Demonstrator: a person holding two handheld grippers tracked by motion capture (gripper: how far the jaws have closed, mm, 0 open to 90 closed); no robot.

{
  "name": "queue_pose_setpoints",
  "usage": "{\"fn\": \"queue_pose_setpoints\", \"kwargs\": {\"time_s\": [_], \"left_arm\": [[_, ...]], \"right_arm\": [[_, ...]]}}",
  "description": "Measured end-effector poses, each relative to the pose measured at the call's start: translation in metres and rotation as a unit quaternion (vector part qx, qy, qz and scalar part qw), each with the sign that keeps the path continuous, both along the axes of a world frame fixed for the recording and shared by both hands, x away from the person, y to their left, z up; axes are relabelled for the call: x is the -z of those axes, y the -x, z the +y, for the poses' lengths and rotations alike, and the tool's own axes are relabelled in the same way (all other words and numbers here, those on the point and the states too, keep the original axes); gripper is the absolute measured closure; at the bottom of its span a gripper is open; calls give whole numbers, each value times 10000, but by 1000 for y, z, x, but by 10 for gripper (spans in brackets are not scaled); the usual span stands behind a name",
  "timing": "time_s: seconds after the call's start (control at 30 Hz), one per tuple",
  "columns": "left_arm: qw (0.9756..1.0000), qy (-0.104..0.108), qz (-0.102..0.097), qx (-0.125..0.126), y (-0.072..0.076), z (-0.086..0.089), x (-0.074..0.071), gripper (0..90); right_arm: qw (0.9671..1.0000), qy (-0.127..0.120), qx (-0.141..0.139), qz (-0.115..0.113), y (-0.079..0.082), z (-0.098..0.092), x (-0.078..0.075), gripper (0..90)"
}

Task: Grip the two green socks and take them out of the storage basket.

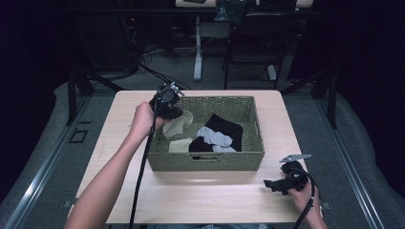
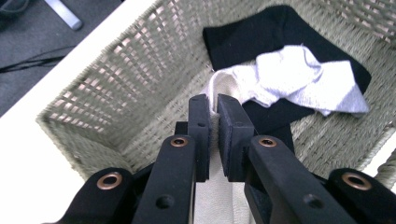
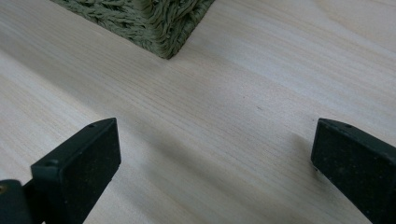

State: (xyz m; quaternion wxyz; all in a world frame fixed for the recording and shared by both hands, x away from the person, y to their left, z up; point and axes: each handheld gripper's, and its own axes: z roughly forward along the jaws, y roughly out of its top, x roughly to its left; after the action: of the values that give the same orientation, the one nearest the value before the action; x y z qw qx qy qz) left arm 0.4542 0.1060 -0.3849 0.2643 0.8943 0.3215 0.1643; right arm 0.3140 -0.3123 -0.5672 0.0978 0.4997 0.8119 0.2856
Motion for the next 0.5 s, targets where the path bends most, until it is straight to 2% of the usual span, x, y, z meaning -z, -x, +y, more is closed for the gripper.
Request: {"fn": "queue_pose_setpoints", "kwargs": {"time_s": [0.17,0.37,0.5], "left_arm": [[9997,121,-182,-88,1,8,-19,842],[9993,151,-322,-143,2,16,-34,842],[9984,255,-438,-249,4,28,-46,842]], "right_arm": [[10000,-1,-32,-19,0,2,0,8],[10000,10,-35,2,1,0,-1,8],[10000,4,-16,-17,0,2,0,8]]}}
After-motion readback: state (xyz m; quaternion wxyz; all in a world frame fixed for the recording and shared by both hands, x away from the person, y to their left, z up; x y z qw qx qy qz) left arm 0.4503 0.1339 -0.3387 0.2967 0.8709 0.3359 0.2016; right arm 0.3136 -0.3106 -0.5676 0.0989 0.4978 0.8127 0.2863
